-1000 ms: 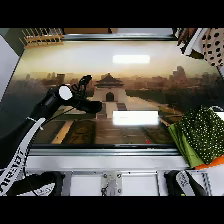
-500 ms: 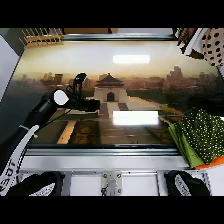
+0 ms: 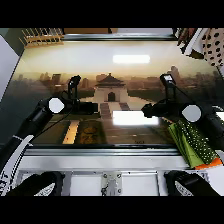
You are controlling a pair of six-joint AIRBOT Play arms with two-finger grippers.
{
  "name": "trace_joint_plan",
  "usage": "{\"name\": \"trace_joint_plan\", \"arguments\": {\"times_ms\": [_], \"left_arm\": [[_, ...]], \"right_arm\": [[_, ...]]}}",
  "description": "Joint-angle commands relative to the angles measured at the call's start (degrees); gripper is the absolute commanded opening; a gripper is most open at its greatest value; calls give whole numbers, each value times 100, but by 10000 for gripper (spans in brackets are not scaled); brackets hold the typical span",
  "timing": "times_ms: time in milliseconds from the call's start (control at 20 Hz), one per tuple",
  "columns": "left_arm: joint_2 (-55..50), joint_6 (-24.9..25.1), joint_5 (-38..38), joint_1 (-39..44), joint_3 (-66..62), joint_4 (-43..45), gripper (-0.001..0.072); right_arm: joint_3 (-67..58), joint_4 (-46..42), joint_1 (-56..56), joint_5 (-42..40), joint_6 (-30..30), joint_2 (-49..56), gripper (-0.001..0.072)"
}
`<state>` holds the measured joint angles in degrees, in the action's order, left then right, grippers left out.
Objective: Fold the clothes and pants, and hang the long-sleeved shirts on hangers.
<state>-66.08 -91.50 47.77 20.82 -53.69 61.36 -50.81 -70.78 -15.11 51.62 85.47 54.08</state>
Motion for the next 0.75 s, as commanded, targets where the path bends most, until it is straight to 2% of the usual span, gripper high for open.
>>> {"name": "trace_joint_plan", "arguments": {"times_ms": [0,700], "left_arm": [[20,0,24,2,15,7,4],[20,0,13,2,15,11,4]], "right_arm": [[13,33,-151,-59,-4,76,3],[13,35,-144,-20,-2,74,13]]}}
